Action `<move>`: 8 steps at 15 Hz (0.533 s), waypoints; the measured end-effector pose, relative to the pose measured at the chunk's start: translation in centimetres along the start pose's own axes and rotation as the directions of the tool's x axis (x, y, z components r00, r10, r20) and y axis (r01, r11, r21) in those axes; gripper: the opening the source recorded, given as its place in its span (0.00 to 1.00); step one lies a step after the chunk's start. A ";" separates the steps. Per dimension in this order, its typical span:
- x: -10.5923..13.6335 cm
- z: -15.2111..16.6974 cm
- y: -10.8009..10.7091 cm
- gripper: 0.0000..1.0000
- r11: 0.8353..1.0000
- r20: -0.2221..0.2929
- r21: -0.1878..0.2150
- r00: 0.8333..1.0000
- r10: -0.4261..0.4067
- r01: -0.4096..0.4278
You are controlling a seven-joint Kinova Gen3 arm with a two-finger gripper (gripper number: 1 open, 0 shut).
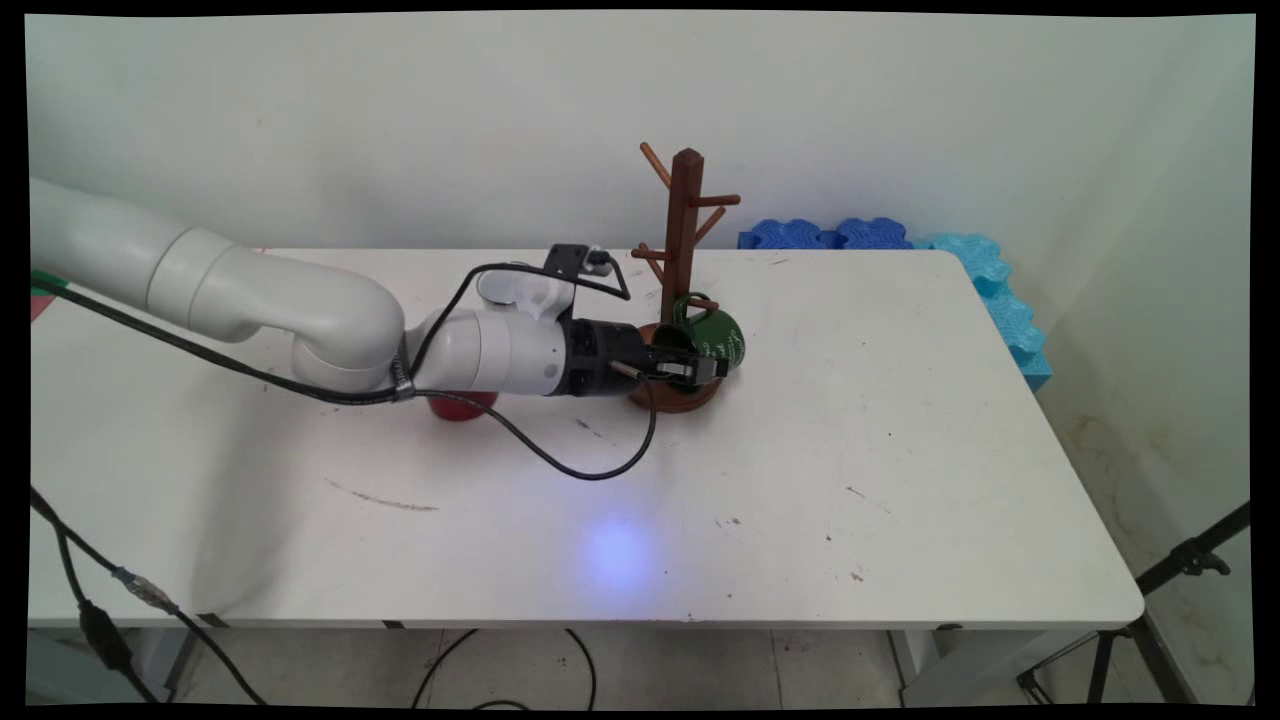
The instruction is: Pick up the green mug from the rack, then place the picked object on the table
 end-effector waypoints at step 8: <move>-0.1 0.3 -0.2 0.00 1.000 -0.008 -0.014 1.000 0.006 -0.006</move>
